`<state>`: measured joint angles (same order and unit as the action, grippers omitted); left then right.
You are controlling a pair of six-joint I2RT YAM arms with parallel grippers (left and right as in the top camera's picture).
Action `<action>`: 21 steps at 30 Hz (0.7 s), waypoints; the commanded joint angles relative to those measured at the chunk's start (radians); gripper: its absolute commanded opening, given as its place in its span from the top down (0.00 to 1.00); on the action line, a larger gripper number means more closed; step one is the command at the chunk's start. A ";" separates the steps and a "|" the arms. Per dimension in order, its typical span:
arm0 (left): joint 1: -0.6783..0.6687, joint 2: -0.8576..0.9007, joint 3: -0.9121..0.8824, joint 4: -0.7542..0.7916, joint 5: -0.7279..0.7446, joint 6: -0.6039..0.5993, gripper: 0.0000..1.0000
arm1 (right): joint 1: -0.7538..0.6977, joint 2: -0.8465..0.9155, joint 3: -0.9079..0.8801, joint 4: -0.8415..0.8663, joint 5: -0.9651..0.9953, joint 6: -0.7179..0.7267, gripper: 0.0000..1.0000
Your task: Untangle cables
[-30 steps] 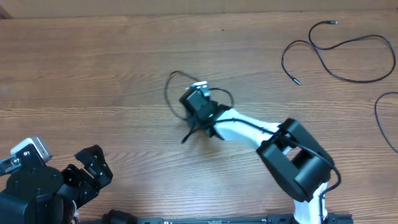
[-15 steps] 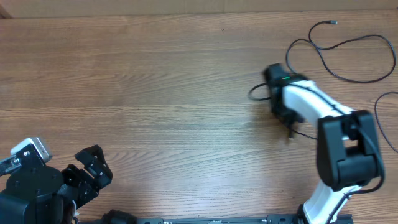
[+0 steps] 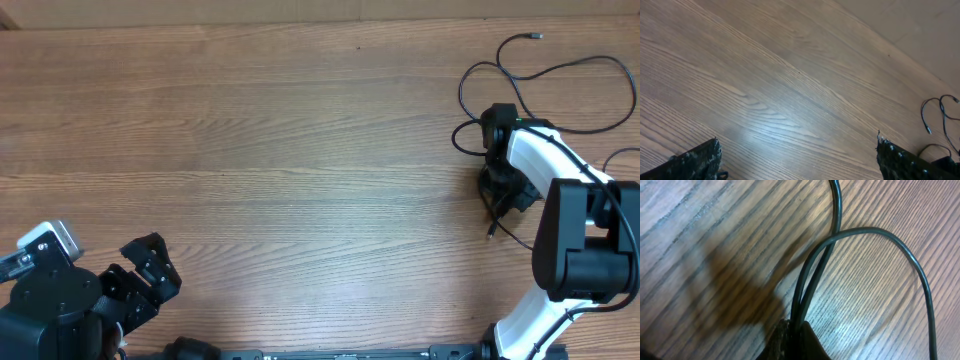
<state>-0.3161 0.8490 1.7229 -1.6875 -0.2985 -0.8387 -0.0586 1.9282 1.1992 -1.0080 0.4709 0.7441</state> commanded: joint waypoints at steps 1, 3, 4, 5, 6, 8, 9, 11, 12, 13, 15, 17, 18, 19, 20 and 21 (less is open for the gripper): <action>0.002 0.000 -0.002 -0.002 0.004 -0.006 0.00 | -0.006 -0.040 0.009 -0.001 -0.003 0.015 0.85; 0.002 0.000 -0.002 -0.002 0.004 -0.006 0.00 | -0.005 -0.051 0.042 -0.034 -0.005 0.014 0.44; 0.002 0.000 -0.002 -0.002 0.004 -0.006 0.01 | -0.005 -0.056 0.058 -0.048 -0.005 0.011 0.29; 0.002 0.000 -0.002 -0.002 0.004 -0.006 0.01 | -0.005 -0.063 0.079 -0.065 -0.004 0.007 0.11; 0.002 0.000 -0.002 -0.002 0.004 -0.007 0.00 | -0.005 -0.069 0.100 -0.084 -0.003 0.008 0.05; 0.002 0.000 -0.002 -0.002 0.004 -0.006 0.01 | -0.005 -0.091 0.156 -0.131 -0.002 0.008 0.00; 0.002 0.000 -0.002 -0.002 0.004 -0.006 0.00 | -0.005 -0.102 0.180 -0.148 -0.001 0.008 0.00; 0.002 0.000 -0.002 -0.002 0.004 -0.006 0.00 | -0.005 -0.132 0.232 -0.181 -0.002 0.008 0.00; 0.002 0.000 -0.002 -0.002 0.004 -0.006 0.00 | -0.005 -0.148 0.253 -0.194 -0.002 0.008 0.00; 0.002 0.000 -0.002 -0.002 0.004 -0.006 0.01 | -0.003 -0.177 0.278 -0.209 -0.002 0.008 0.00; 0.002 0.000 -0.002 -0.002 0.004 -0.006 0.00 | 0.012 -0.245 0.307 -0.238 -0.002 0.003 0.00; 0.002 0.000 -0.002 -0.002 0.004 -0.006 0.00 | 0.042 -0.329 0.310 -0.247 -0.006 -0.042 0.00; 0.002 0.000 -0.002 -0.002 0.004 -0.007 0.00 | 0.061 -0.374 0.310 -0.260 -0.005 -0.043 0.00; 0.002 0.000 -0.002 -0.002 0.004 -0.006 0.01 | 0.076 -0.408 0.310 -0.271 -0.005 -0.043 0.00; 0.002 0.000 -0.002 -0.002 0.004 -0.006 0.00 | 0.098 -0.462 0.310 -0.286 -0.005 -0.046 0.00; 0.002 0.000 -0.002 -0.002 0.004 -0.006 0.01 | 0.112 -0.499 0.310 -0.298 -0.005 -0.046 0.00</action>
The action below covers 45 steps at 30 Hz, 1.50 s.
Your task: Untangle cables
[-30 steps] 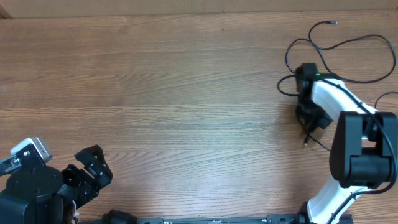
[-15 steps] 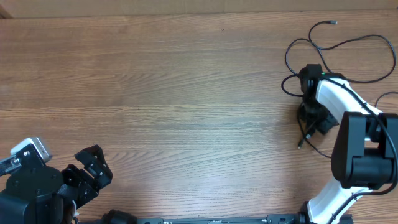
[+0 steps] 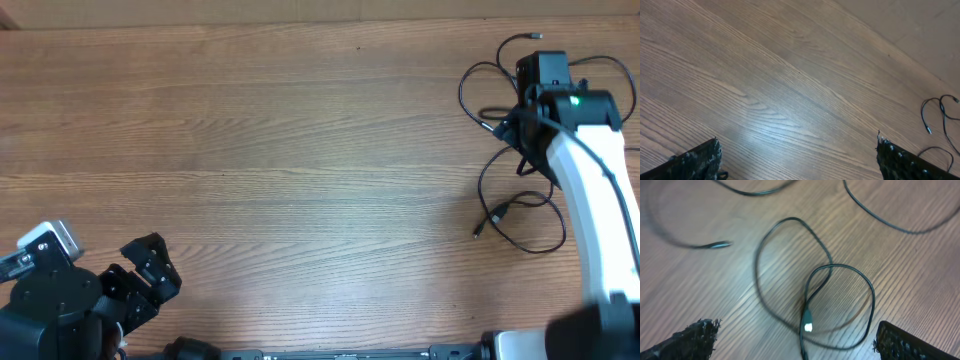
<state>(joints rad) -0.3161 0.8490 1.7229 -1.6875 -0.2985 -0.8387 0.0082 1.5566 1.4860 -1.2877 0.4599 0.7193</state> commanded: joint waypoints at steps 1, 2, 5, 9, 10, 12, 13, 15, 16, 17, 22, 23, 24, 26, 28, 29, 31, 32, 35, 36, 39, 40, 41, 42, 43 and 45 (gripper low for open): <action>0.002 0.000 -0.002 -0.002 0.004 -0.007 0.00 | 0.068 -0.188 0.023 -0.035 0.006 -0.021 0.00; 0.002 0.000 -0.002 -0.002 0.004 -0.007 0.01 | 0.086 -0.237 0.023 -0.049 0.006 -0.021 0.00; 0.002 0.000 -0.002 -0.002 0.004 -0.006 0.00 | 0.124 -0.382 0.023 -0.085 -0.007 -0.020 0.00; 0.002 0.000 -0.002 -0.002 0.004 -0.007 0.00 | 0.126 -0.537 0.023 -0.136 -0.103 -0.020 0.00; 0.002 0.000 -0.002 -0.002 0.004 -0.007 0.01 | 0.126 -0.561 0.023 -0.147 -0.114 -0.020 0.00; 0.002 0.000 -0.002 -0.002 0.004 -0.006 0.00 | 0.126 -0.645 0.023 -0.165 -0.150 -0.020 0.00; 0.002 0.000 -0.002 -0.002 0.004 -0.007 0.01 | 0.126 -0.672 0.023 -0.165 -0.153 -0.020 0.00; 0.002 0.000 -0.002 -0.002 0.004 -0.006 0.01 | 0.126 -0.717 0.023 -0.168 -0.153 -0.020 0.00; 0.002 0.000 -0.002 -0.002 0.004 -0.006 0.00 | 0.126 -0.730 0.023 -0.170 -0.152 -0.020 0.00; 0.002 0.000 -0.002 -0.002 0.004 -0.006 0.00 | 0.126 -0.739 0.023 -0.170 -0.152 -0.020 0.00; 0.002 0.000 -0.002 -0.002 0.004 -0.007 0.01 | 0.126 -0.742 0.020 -0.170 -0.151 -0.020 0.00; 0.002 0.000 -0.002 -0.002 0.004 -0.007 0.01 | 0.126 -0.742 0.020 -0.170 -0.152 -0.020 0.00; 0.002 0.000 -0.002 -0.002 0.004 -0.007 0.01 | 0.126 -0.742 0.020 -0.170 -0.151 -0.020 0.00; 0.002 0.000 -0.002 -0.002 0.004 -0.006 0.01 | 0.126 -0.742 0.020 -0.176 -0.174 -0.016 0.00; 0.002 0.000 -0.002 -0.002 0.004 -0.007 0.01 | 0.126 -0.742 0.019 -0.176 -0.214 -0.016 0.00; 0.002 0.000 -0.002 -0.002 0.004 -0.006 0.01 | 0.126 -0.742 0.019 -0.176 -0.223 -0.017 0.00; 0.002 0.000 -0.002 -0.002 0.004 -0.006 0.00 | 0.126 -0.742 0.019 -0.176 -0.257 -0.025 0.00; 0.002 0.000 -0.002 -0.002 0.004 -0.006 0.00 | 0.126 -0.742 0.012 -0.175 -0.280 -0.048 0.00; 0.002 0.000 -0.002 -0.002 0.004 -0.007 0.00 | 0.126 -0.748 -0.051 -0.124 -0.330 -0.155 0.00; 0.002 0.000 -0.002 -0.002 0.004 -0.007 0.00 | 0.126 -0.753 -0.072 -0.099 -0.340 -0.195 0.00; 0.002 0.000 -0.002 -0.002 0.004 -0.006 0.00 | 0.126 -0.797 -0.169 0.018 -0.395 -0.337 0.00; 0.002 0.000 -0.002 -0.002 0.004 -0.006 0.00 | 0.126 -0.821 -0.205 0.061 -0.418 -0.356 0.00; 0.002 0.000 -0.002 -0.002 0.004 -0.006 0.00 | 0.126 -0.838 -0.229 0.090 -0.433 -0.362 0.00; 0.002 0.000 -0.002 -0.002 0.004 -0.006 0.00 | 0.126 -0.874 -0.276 0.145 -0.449 -0.362 0.00; 0.002 0.000 -0.002 -0.002 0.004 -0.006 0.00 | 0.126 -0.908 -0.319 0.189 -0.455 -0.362 0.00; 0.002 0.000 -0.002 -0.002 0.004 -0.007 0.00 | 0.126 -0.984 -0.413 0.277 -0.455 -0.380 0.00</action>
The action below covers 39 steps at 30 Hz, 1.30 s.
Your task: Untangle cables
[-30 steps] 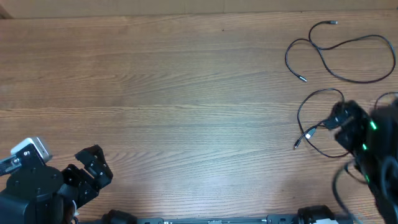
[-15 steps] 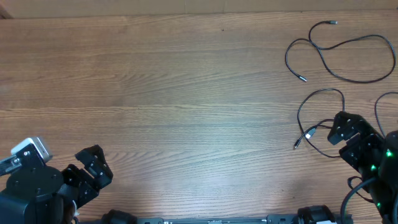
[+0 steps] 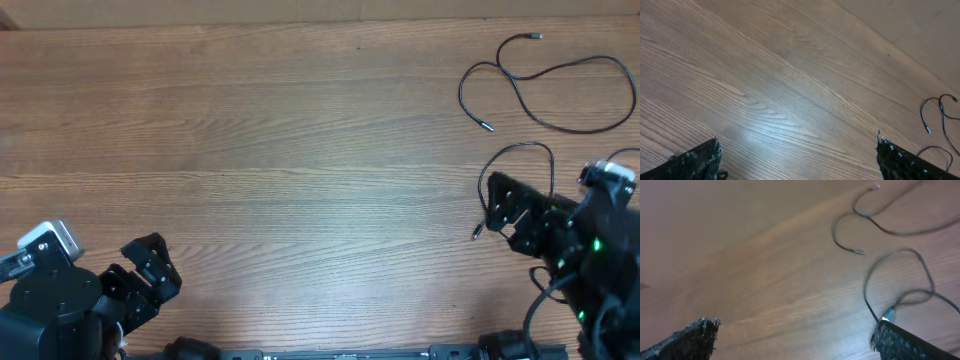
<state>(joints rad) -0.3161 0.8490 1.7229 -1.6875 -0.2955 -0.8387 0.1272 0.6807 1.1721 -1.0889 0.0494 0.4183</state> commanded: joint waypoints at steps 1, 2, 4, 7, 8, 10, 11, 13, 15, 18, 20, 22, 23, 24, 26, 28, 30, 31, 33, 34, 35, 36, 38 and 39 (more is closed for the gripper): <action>0.002 0.000 -0.002 -0.002 0.001 -0.006 0.00 | 0.006 -0.137 -0.134 0.107 -0.044 -0.084 0.00; 0.002 0.000 -0.002 -0.002 0.001 -0.006 0.00 | 0.006 -0.166 -0.171 0.136 -0.044 -0.092 0.00; 0.002 0.000 -0.002 -0.002 0.001 -0.006 0.01 | 0.006 -0.268 -0.287 0.226 -0.044 -0.113 0.00; 0.002 0.000 -0.002 -0.002 0.001 -0.006 0.01 | 0.006 -0.401 -0.453 0.376 -0.043 -0.113 0.00; 0.002 0.000 -0.002 -0.002 0.001 -0.007 0.00 | 0.006 -0.439 -0.508 0.433 -0.044 -0.113 0.00; 0.002 0.000 -0.002 -0.002 0.001 -0.007 0.00 | 0.006 -0.512 -0.615 0.518 -0.043 -0.113 0.00; 0.002 0.000 -0.002 -0.002 0.001 -0.007 0.01 | 0.006 -0.540 -0.658 0.554 -0.044 -0.113 0.00; 0.002 0.000 -0.002 -0.002 0.001 -0.007 0.00 | 0.006 -0.582 -0.733 0.643 -0.044 -0.113 0.00; 0.002 0.000 -0.002 -0.002 0.001 -0.006 0.00 | 0.006 -0.604 -0.795 0.741 -0.044 -0.113 0.00; 0.002 0.000 -0.002 -0.002 0.001 -0.007 0.00 | 0.006 -0.615 -0.886 0.905 -0.044 -0.113 0.00; 0.002 0.001 -0.002 -0.002 0.001 -0.006 0.00 | 0.006 -0.615 -0.912 0.915 -0.044 -0.113 0.00; 0.002 0.001 -0.002 -0.002 0.001 -0.006 0.00 | 0.006 -0.615 -0.936 0.914 -0.044 -0.113 0.00; 0.002 0.001 -0.002 -0.002 0.001 -0.007 0.00 | 0.006 -0.615 -0.951 0.915 -0.044 -0.113 0.00; 0.002 0.001 -0.002 -0.002 0.001 -0.007 0.00 | 0.006 -0.615 -0.960 0.916 -0.044 -0.113 0.00; 0.002 0.001 -0.002 -0.002 0.001 -0.006 0.00 | 0.006 -0.615 -0.981 0.924 -0.044 -0.113 0.00; 0.002 0.001 -0.002 -0.002 0.001 -0.006 0.00 | 0.006 -0.621 -0.997 0.943 -0.044 -0.113 0.00; 0.002 0.001 -0.002 -0.002 0.001 -0.006 0.00 | 0.006 -0.637 -1.016 0.958 -0.044 -0.113 0.00; 0.002 0.001 -0.002 -0.002 0.001 -0.007 0.00 | 0.006 -0.654 -1.029 0.956 -0.044 -0.113 0.00; 0.002 0.001 -0.002 -0.002 0.001 -0.007 0.01 | 0.006 -0.676 -1.044 0.956 -0.044 -0.113 0.00; 0.002 0.001 -0.002 -0.002 0.001 -0.007 0.00 | 0.006 -0.679 -1.050 0.960 -0.044 -0.113 0.00; 0.002 0.001 -0.002 -0.002 0.001 -0.007 0.00 | 0.002 -0.678 -1.058 0.964 -0.044 -0.113 0.00; 0.002 0.001 -0.002 -0.002 0.001 -0.006 0.00 | -0.007 -0.678 -1.066 0.965 -0.044 -0.113 0.00; 0.002 0.001 -0.002 -0.002 0.001 -0.007 0.00 | -0.035 -0.678 -1.085 0.966 -0.044 -0.113 0.00; 0.002 0.001 -0.002 -0.002 0.001 -0.007 0.00 | -0.054 -0.678 -1.098 0.972 -0.044 -0.113 0.00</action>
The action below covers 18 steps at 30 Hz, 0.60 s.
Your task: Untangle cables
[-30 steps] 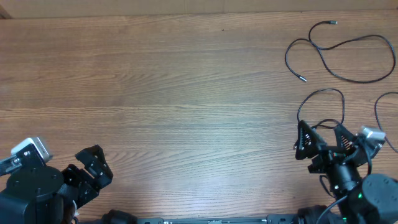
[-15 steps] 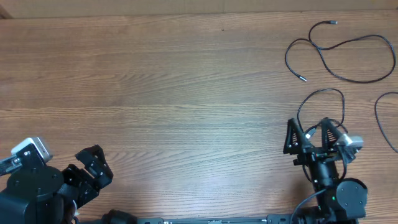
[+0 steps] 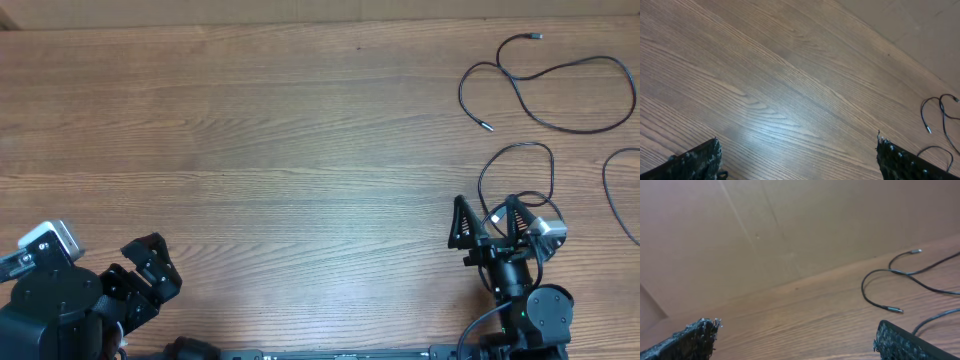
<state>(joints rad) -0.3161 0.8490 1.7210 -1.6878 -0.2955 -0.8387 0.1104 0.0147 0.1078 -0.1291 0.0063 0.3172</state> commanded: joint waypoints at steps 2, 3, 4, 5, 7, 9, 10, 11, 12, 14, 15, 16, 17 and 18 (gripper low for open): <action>0.002 0.001 0.000 -0.001 0.001 -0.007 0.00 | -0.070 -0.012 -0.053 0.024 -0.001 -0.011 0.00; 0.002 0.001 0.000 -0.001 0.001 -0.006 0.00 | -0.089 -0.012 -0.066 0.034 -0.001 -0.011 0.00; 0.002 0.001 0.000 -0.001 0.001 -0.007 0.01 | -0.103 -0.012 -0.084 0.052 -0.001 -0.012 0.00; 0.002 0.001 0.000 -0.001 0.001 -0.006 0.00 | -0.111 -0.012 -0.098 0.066 -0.001 -0.012 0.00; 0.002 0.001 0.000 -0.001 0.001 -0.007 0.01 | -0.117 -0.012 -0.100 0.050 -0.001 -0.012 0.00; 0.002 0.001 0.000 -0.001 0.001 -0.006 0.00 | -0.117 -0.012 -0.100 0.050 -0.001 -0.011 0.00; 0.002 0.001 0.000 -0.001 0.001 -0.007 0.00 | -0.117 -0.012 -0.100 0.049 -0.001 -0.011 0.00; 0.002 0.001 0.000 -0.001 0.001 -0.007 0.00 | -0.117 -0.012 -0.100 0.049 -0.001 -0.011 0.00; 0.002 0.001 0.000 -0.001 0.001 -0.007 0.00 | -0.117 -0.012 -0.100 0.048 -0.001 -0.011 0.00; 0.002 0.001 0.000 -0.001 0.001 -0.006 0.01 | -0.117 -0.012 -0.100 0.048 -0.001 -0.011 0.00; 0.002 0.001 0.000 -0.001 0.001 -0.007 0.00 | -0.117 -0.012 -0.100 0.048 -0.001 -0.011 0.00; 0.002 0.001 0.000 -0.002 0.001 -0.006 0.00 | -0.117 -0.012 -0.100 0.047 -0.001 -0.011 0.00; 0.002 0.001 0.000 -0.001 0.001 -0.007 0.01 | -0.117 -0.012 -0.100 0.047 -0.001 -0.011 0.00; 0.002 0.001 0.000 -0.001 0.001 -0.007 0.00 | -0.117 -0.012 -0.100 0.047 -0.001 -0.012 0.00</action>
<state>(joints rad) -0.3161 0.8490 1.7214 -1.6878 -0.2955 -0.8387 -0.0002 0.0147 0.0185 -0.0868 0.0071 0.3172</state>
